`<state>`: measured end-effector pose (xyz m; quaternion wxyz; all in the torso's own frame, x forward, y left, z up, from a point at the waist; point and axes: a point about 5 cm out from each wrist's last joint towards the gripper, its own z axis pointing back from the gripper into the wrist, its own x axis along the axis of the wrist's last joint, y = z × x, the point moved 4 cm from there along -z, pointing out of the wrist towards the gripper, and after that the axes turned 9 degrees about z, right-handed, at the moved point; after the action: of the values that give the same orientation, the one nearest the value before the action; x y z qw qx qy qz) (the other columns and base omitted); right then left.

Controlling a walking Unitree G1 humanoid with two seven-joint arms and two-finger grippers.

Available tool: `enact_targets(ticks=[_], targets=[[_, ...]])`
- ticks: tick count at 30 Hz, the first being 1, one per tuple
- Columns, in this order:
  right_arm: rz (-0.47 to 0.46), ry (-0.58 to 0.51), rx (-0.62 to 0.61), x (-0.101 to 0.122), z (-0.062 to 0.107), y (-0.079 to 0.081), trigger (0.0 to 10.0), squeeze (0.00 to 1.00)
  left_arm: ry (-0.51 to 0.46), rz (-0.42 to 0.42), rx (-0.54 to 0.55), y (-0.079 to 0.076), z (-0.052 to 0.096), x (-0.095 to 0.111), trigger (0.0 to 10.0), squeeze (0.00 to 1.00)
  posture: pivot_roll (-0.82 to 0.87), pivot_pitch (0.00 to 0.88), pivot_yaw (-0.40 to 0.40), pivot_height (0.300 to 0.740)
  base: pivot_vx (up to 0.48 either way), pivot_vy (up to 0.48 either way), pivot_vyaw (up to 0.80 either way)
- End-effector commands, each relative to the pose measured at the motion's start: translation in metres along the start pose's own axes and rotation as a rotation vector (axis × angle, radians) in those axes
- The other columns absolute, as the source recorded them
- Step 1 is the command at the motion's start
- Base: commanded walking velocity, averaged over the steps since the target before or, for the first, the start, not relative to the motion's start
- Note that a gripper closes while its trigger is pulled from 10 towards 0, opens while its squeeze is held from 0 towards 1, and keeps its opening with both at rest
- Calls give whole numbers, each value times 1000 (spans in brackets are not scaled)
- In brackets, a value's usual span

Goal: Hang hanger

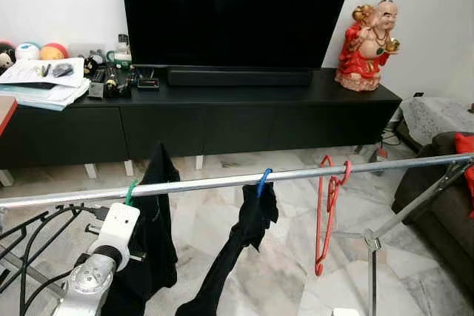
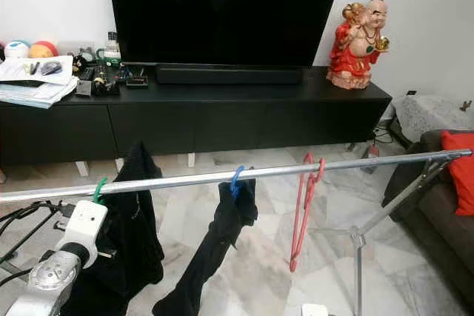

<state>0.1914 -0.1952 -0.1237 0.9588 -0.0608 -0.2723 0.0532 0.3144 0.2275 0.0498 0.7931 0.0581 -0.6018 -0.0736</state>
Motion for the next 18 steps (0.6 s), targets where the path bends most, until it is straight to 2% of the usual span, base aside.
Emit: enact_targets(ticks=[1,7,10,12,15,18], targets=[[-10,2,-9,1,0,-4,10000,0,69,27,-31,-9,5,-19,10000,1000,168,0,-137,740,0,0,0],[-9,4,-10,0,0,-5,10000,0,-7,73,-18,-8,12,-9,10000,1000,170,0,-139,740,0,0,0],[-8,4,-10,0,0,-5,10000,0,-14,75,-15,-8,13,-8,10000,1000,171,0,-139,740,0,0,0],[-6,5,-10,0,0,-5,10000,0,-73,88,5,-5,18,1,10000,1000,172,0,-140,740,0,0,0],[-6,6,-10,-1,0,-5,10000,0,-105,99,11,-3,23,6,10000,1000,173,0,-141,740,0,0,0],[-4,7,-12,-2,0,-7,10000,0,-158,115,7,-1,38,15,10000,1000,178,0,-142,740,0,0,0]])
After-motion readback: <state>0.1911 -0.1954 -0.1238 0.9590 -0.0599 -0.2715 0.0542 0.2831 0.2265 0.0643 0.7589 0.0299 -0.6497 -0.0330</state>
